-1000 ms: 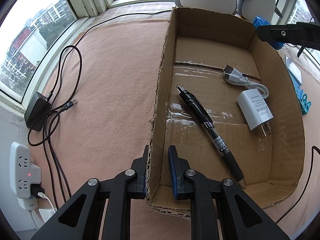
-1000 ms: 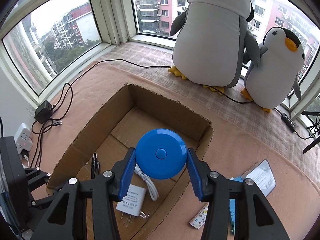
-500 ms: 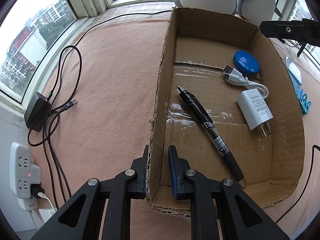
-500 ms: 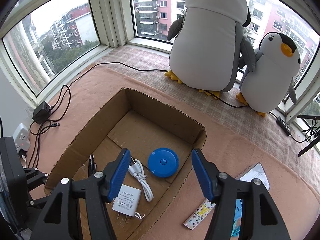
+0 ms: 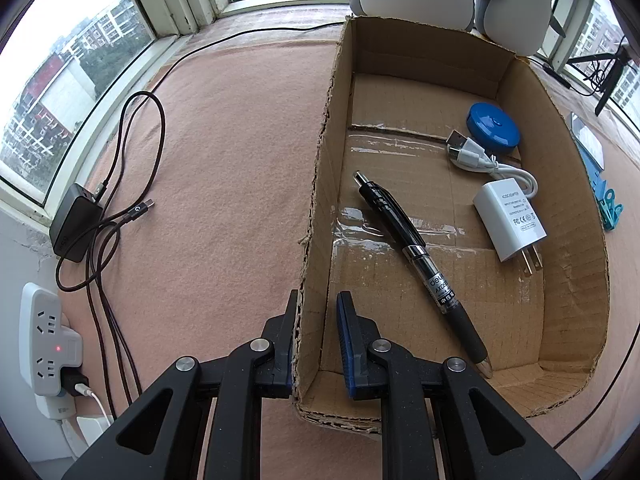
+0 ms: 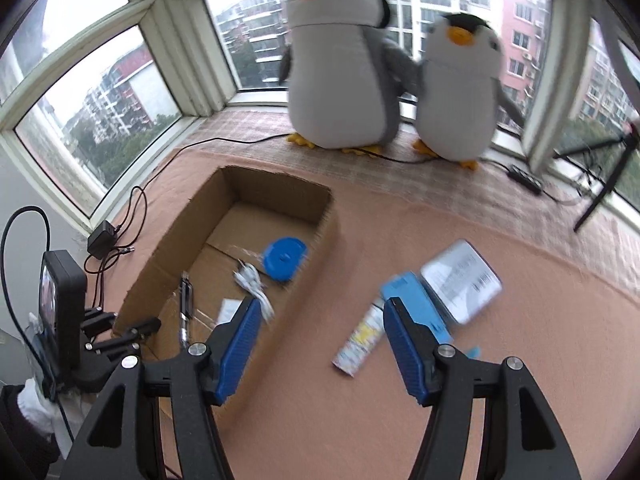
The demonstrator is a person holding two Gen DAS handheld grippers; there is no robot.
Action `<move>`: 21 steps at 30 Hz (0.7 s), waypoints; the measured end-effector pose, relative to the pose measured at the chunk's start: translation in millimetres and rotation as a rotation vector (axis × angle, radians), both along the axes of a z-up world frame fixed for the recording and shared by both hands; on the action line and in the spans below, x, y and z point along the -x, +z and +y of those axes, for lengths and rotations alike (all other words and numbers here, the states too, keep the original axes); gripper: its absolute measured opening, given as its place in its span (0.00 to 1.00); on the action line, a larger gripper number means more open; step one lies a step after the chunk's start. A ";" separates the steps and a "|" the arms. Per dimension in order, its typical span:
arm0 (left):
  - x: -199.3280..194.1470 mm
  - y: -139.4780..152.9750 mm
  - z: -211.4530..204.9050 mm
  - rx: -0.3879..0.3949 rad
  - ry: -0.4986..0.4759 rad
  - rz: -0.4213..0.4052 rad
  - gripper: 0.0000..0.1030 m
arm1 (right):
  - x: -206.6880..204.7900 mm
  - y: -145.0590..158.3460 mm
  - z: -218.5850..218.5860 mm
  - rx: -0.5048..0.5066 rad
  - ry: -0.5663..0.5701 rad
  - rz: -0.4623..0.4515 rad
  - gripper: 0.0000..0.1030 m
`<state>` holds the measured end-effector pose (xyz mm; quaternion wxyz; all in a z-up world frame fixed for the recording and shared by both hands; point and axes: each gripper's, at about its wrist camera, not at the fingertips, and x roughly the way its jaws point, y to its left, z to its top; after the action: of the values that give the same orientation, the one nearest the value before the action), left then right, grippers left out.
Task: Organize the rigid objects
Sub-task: 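Move the open right gripper back to the blue clothespins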
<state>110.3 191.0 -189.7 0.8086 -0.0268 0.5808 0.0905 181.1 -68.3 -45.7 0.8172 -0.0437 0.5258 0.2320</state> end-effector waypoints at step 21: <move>1.6 1.2 0.6 -0.001 0.000 -0.004 0.16 | 4.6 -63.1 -139.6 -0.032 -0.329 0.219 0.57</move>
<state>108.6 191.6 -188.4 0.8097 -0.0264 0.5792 0.0908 176.4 -207.9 -108.8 0.7824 0.0815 0.6080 0.1072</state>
